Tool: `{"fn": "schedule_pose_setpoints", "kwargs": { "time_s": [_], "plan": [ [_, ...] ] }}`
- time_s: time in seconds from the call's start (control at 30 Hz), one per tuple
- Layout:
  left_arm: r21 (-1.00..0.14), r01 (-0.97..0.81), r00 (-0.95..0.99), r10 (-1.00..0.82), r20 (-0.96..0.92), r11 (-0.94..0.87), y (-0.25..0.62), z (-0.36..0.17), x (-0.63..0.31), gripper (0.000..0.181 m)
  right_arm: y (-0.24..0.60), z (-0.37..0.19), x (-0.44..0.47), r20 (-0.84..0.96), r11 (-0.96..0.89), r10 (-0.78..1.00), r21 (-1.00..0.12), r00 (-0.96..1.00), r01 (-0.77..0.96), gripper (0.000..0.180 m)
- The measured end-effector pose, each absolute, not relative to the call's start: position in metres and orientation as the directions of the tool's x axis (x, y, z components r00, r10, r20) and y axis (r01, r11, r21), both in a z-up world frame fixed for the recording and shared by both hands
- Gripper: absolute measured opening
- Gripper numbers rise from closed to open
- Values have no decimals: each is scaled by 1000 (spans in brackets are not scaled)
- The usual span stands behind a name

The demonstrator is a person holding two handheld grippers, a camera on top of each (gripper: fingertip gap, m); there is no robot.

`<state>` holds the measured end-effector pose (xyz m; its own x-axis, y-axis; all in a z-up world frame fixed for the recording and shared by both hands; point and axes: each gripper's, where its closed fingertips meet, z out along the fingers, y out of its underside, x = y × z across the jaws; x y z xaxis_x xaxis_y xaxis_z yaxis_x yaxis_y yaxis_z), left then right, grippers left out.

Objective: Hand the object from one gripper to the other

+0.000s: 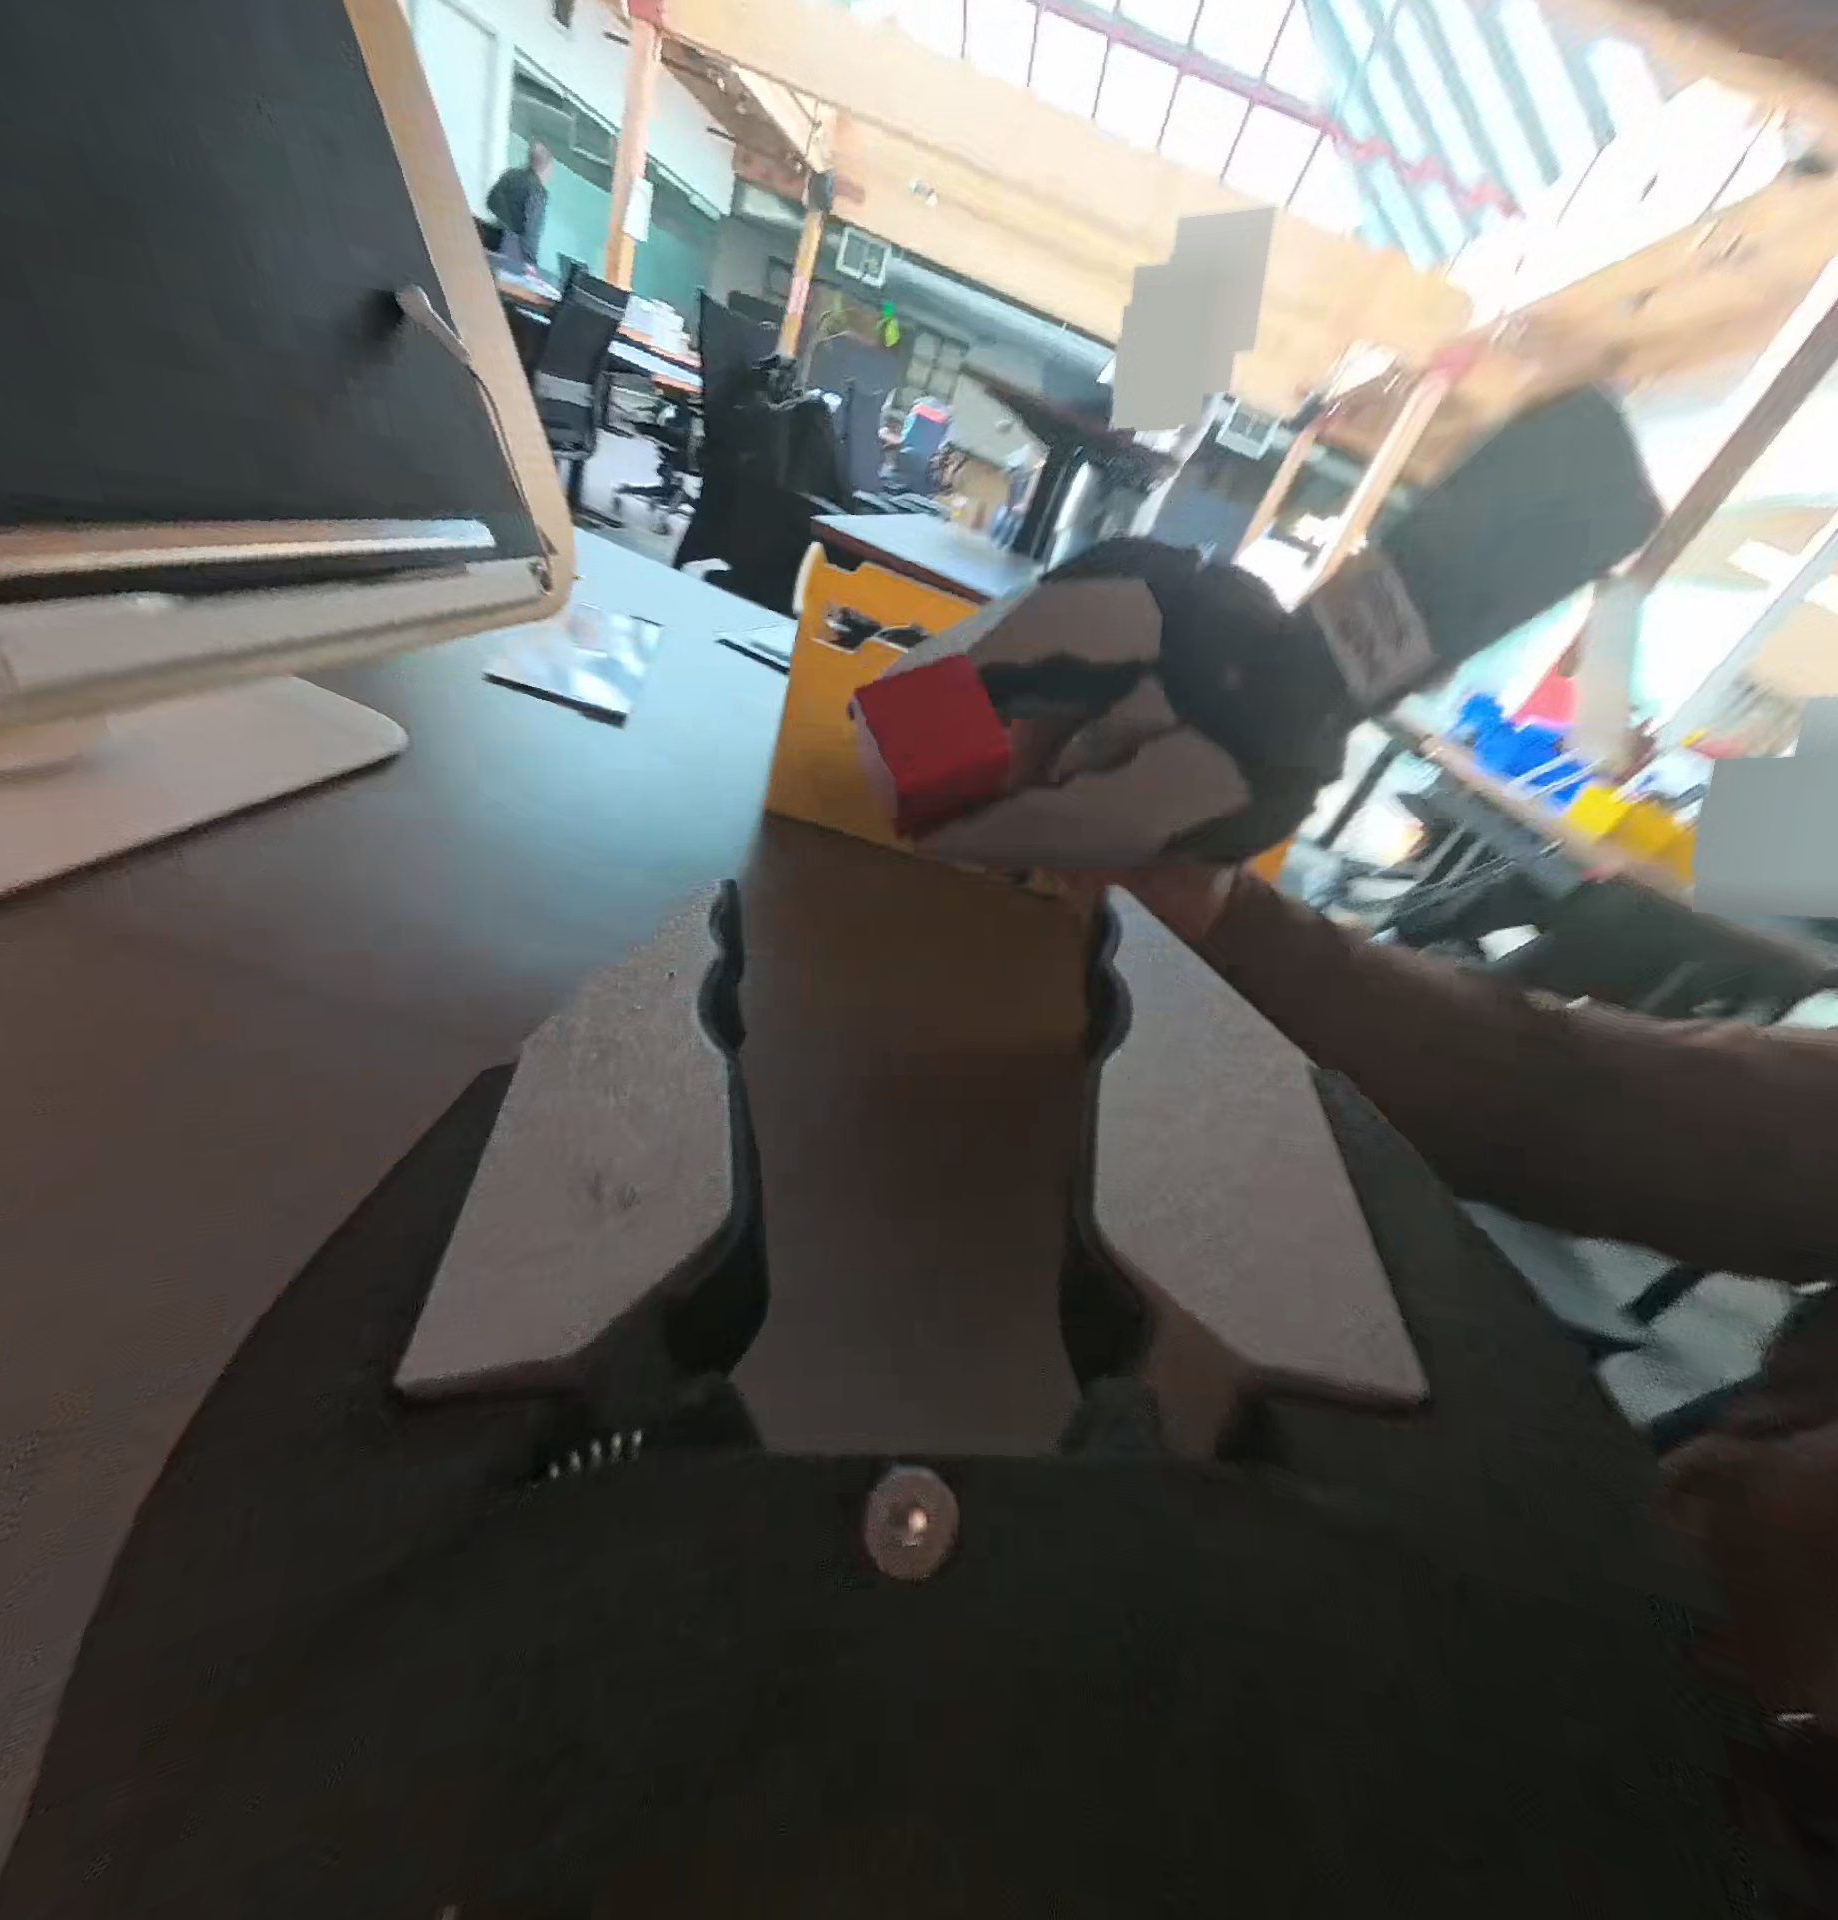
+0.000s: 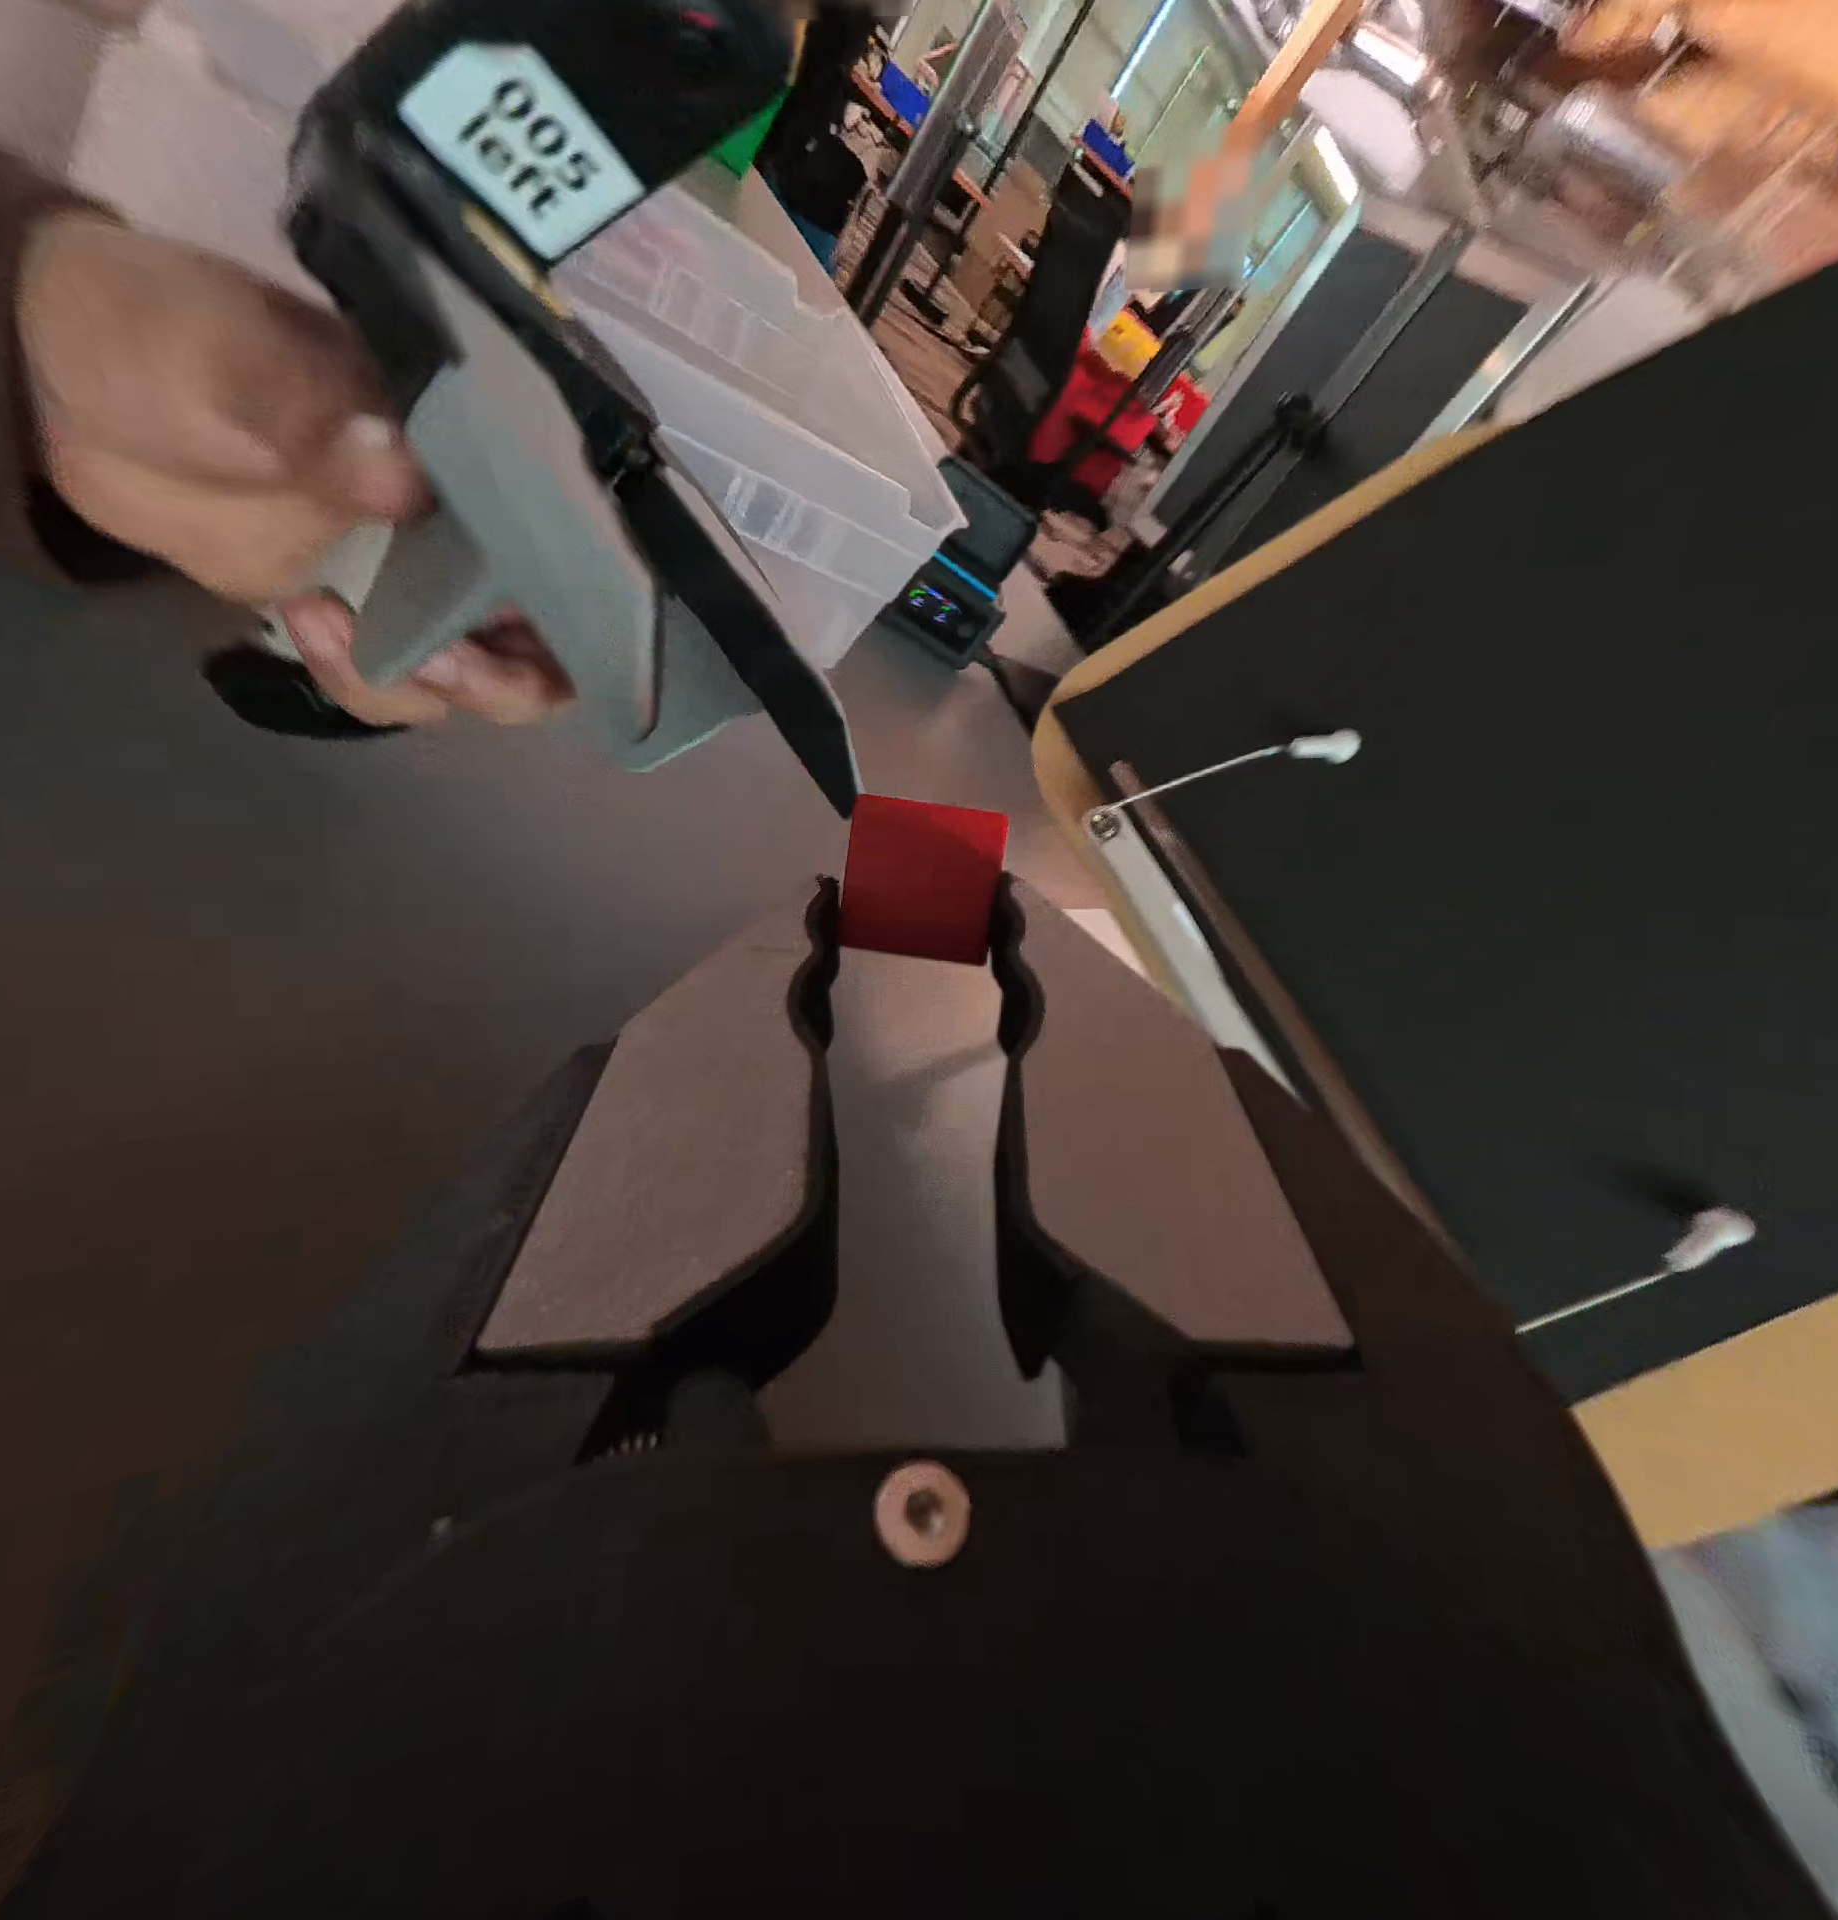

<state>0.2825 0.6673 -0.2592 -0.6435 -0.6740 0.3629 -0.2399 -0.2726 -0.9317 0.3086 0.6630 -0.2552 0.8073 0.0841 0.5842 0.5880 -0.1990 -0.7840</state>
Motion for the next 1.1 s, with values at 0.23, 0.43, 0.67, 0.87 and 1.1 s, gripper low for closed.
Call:
{"fn": "schedule_pose_setpoints", "kwargs": {
  "time_s": [0.23,0.43,0.67,0.87,1.1],
  "plan": [
    [-899,-297,-673,-598,436,-321,661,-261,280,61,677,-268,282,849,-246,78,-492,523,835,26],
    [-962,-261,-652,-719,240,-85,661,-280,282,26,686,-282,278,878,-282,76,-436,473,855,27],
    [-974,36,-509,-835,-211,224,681,-264,286,25,672,-306,289,218,-370,273,-875,937,311,34],
    [-806,347,-432,-682,-590,478,651,-250,268,25,656,-254,261,-528,-348,572,-849,628,-398,59],
    [-717,388,-379,-609,-697,579,642,-258,268,25,658,-257,241,-571,-398,623,-820,535,-412,27]
  ]
}}
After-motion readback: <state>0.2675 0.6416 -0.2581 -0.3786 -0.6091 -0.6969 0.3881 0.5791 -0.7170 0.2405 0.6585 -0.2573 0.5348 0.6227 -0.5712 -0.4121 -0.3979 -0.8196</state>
